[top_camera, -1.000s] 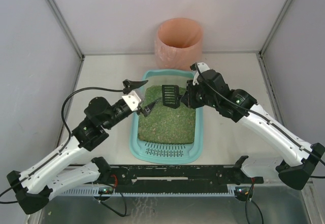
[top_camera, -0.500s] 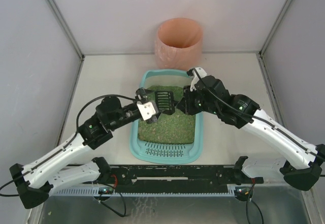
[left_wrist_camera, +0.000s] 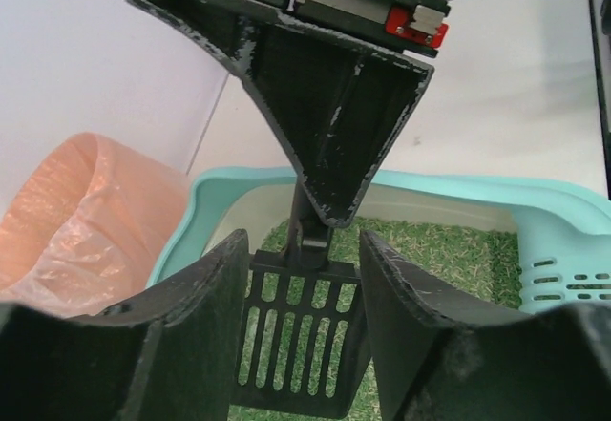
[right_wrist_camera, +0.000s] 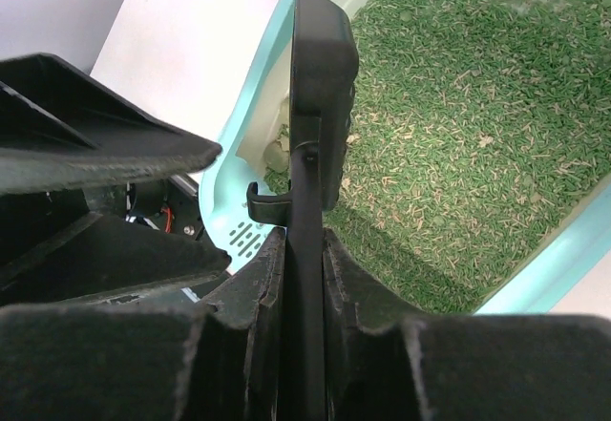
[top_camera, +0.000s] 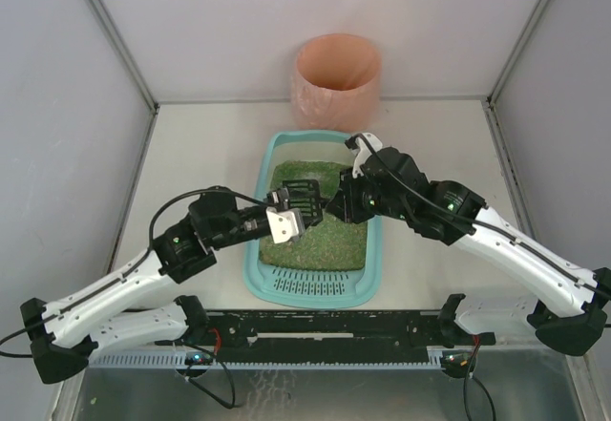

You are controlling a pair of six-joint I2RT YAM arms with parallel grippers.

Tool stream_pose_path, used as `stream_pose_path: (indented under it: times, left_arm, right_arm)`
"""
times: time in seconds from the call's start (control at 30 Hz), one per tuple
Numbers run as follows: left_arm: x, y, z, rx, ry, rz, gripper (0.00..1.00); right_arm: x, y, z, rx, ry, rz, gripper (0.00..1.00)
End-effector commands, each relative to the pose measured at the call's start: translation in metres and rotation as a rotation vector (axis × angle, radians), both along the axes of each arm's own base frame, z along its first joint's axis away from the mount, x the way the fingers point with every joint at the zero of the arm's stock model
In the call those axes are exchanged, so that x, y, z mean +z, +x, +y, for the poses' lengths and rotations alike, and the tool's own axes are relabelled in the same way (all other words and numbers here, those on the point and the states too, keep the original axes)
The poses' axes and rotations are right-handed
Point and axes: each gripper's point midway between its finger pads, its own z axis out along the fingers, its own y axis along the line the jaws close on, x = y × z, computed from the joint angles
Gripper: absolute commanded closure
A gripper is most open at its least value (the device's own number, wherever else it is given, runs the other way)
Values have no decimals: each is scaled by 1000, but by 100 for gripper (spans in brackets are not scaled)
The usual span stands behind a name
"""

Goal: Clean the litter box

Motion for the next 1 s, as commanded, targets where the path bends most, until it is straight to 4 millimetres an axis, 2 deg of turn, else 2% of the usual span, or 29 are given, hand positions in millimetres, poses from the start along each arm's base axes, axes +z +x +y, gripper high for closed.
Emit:
stream_pose_path:
  times: [0.0, 0.3, 0.63, 0.77, 0.97]
  left_arm:
    - [18, -11, -7, -60, -33, 4, 49]
    - [-8, -9, -7, -65, 56, 18, 52]
    - [-7, 0, -12, -38, 59, 5, 59]
    - [-11, 3, -12, -25, 68, 11, 69]
    - [-12, 8, -14, -7, 76, 21, 97]
  right_arm:
    - [23, -2, 11, 16, 79, -29, 100]
    - [23, -4, 10, 29, 71, -38, 100]
    - [19, -13, 12, 80, 60, -18, 100]
    - [20, -14, 11, 83, 62, -19, 100]
    - [21, -14, 10, 82, 65, -25, 98]
